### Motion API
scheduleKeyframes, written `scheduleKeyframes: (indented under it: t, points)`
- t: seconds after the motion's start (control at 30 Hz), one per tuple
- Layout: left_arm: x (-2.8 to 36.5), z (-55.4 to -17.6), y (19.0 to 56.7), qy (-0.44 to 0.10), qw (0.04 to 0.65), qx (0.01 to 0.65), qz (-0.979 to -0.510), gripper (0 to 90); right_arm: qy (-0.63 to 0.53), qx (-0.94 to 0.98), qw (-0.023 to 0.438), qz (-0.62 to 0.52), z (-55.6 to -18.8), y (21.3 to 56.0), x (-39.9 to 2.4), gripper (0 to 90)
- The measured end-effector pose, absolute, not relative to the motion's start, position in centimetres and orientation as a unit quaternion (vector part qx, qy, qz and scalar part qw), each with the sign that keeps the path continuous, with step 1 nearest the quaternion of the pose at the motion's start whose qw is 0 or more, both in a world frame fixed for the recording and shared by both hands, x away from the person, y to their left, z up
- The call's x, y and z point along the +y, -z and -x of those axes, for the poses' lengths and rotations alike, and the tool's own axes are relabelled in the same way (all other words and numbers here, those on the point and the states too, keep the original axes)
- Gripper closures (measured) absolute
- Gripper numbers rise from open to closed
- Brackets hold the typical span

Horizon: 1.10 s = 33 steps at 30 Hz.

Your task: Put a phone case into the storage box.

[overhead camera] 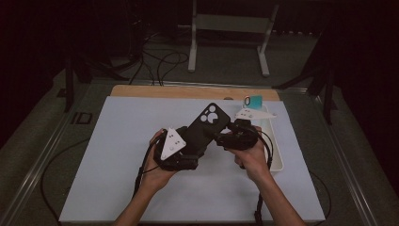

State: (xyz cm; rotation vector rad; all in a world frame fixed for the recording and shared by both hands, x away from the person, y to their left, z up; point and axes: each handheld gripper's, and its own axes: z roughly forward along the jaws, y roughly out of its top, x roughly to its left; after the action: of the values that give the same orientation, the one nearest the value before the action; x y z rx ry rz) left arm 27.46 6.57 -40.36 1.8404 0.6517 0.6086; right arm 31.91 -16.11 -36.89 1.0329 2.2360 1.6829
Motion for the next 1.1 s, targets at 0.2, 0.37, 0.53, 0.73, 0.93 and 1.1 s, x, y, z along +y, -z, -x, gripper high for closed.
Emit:
scheduleKeyframes:
  t: [0.2, 0.37, 0.53, 0.73, 0.93, 1.1]
  points:
    - [6.1, -27.6, 40.4, -0.258, 0.51, 0.271, -0.775, 15.3, -0.573, 0.747, 0.035, -0.336, -31.8, 36.7, -15.6, 74.7]
    - [5.6, -27.7, 40.6, -0.254, 0.499, 0.273, -0.782, 14.0, -0.578, 0.747, 0.022, -0.329, -31.7, 36.6, -15.4, 85.2]
    - [5.6, -27.8, 40.6, -0.248, 0.501, 0.28, -0.781, 12.5, -0.575, 0.75, 0.026, -0.326, -31.6, 36.6, -15.4, 85.7]
    - [6.3, -28.4, 40.4, -0.204, 0.499, 0.286, -0.792, 4.8, -0.569, 0.757, 0.031, -0.32, -31.7, 36.8, -15.5, 85.9]
    - [6.5, -28.9, 40.5, -0.168, 0.493, 0.287, -0.804, 1.5, -0.566, 0.764, 0.033, -0.309, -31.7, 36.9, -15.6, 85.8]
    - [6.6, -28.9, 40.5, -0.151, 0.495, 0.275, -0.81, 3.1, -0.565, 0.772, 0.033, -0.288, -31.4, 36.7, -15.5, 85.9]
